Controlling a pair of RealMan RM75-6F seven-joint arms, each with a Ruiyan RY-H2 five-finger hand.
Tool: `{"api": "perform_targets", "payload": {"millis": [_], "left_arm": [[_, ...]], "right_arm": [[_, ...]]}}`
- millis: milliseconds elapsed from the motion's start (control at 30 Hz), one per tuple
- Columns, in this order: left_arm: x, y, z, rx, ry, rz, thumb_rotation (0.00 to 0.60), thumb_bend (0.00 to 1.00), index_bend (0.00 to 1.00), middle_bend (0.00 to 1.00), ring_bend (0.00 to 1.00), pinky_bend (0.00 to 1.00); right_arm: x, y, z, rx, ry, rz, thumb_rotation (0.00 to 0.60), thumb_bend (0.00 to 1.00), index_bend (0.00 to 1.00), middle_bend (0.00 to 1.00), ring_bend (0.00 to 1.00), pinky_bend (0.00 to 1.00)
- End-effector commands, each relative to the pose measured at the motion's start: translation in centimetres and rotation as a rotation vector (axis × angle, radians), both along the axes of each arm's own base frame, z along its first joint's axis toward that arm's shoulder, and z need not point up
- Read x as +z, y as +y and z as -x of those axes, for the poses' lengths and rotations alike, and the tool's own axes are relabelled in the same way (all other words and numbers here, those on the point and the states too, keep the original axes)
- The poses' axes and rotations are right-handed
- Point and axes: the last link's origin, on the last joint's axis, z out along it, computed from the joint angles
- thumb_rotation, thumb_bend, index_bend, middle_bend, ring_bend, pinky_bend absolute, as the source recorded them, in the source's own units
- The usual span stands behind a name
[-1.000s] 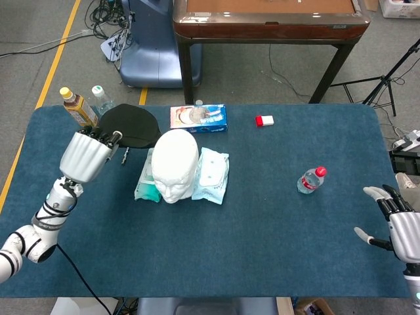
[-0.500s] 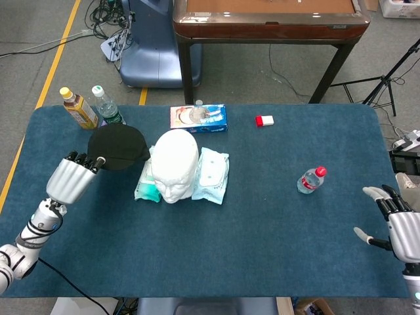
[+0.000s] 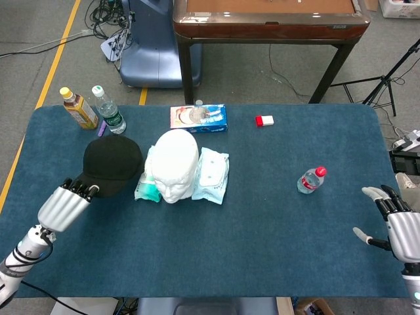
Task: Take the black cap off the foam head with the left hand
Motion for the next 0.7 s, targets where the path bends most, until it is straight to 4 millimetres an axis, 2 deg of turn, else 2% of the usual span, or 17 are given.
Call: {"api": "perform_targets", "payload": {"millis": [33, 167, 333, 400, 533, 700], "left_arm": [[-0.2, -1.8, 0.5, 0.015, 0.04, 0.026, 0.6, 0.53, 0.53, 0.8, 0.65, 0.79], [-0.7, -3.0, 0.9, 0.049, 0.074, 0.039, 0.6, 0.38, 0.51, 0.79, 0.64, 0.79], [-1.2, -4.3, 0.9, 0.09, 0.103, 0.075, 0.6, 0.06, 0.43, 0.77, 0.63, 0.78], [-1.2, -4.8, 1.0, 0.115, 0.107, 0.089, 0.6, 0.01, 0.39, 0.76, 0.63, 0.78], [-1.2, -5.6, 0.9, 0.175, 0.121, 0.114, 0.6, 0.0, 0.27, 0.72, 0.61, 0.78], [-1.1, -6.8, 0.8, 0.229, 0.136, 0.101, 0.6, 0.0, 0.22, 0.7, 0.6, 0.78]], "right_arm": [[0.0, 0.0, 0.0, -0.001, 0.0, 0.001, 0.6, 0.13, 0.21, 0.23, 0.13, 0.32], [0.0, 0.0, 0.0, -0.001, -0.001, 0.001, 0.6, 0.13, 0.21, 0.23, 0.13, 0.32], [0.1, 0.0, 0.0, 0.0, -0.003, 0.003, 0.6, 0.13, 0.21, 0.23, 0.13, 0.32], [0.1, 0.0, 0.0, -0.001, -0.003, 0.003, 0.6, 0.13, 0.21, 0.23, 0.13, 0.32], [0.0, 0.0, 0.0, -0.001, 0.0, 0.001, 0.6, 0.13, 0.21, 0.23, 0.13, 0.32], [0.0, 0.0, 0.0, -0.003, 0.004, 0.0, 0.6, 0.13, 0.21, 0.23, 0.13, 0.32]]}}
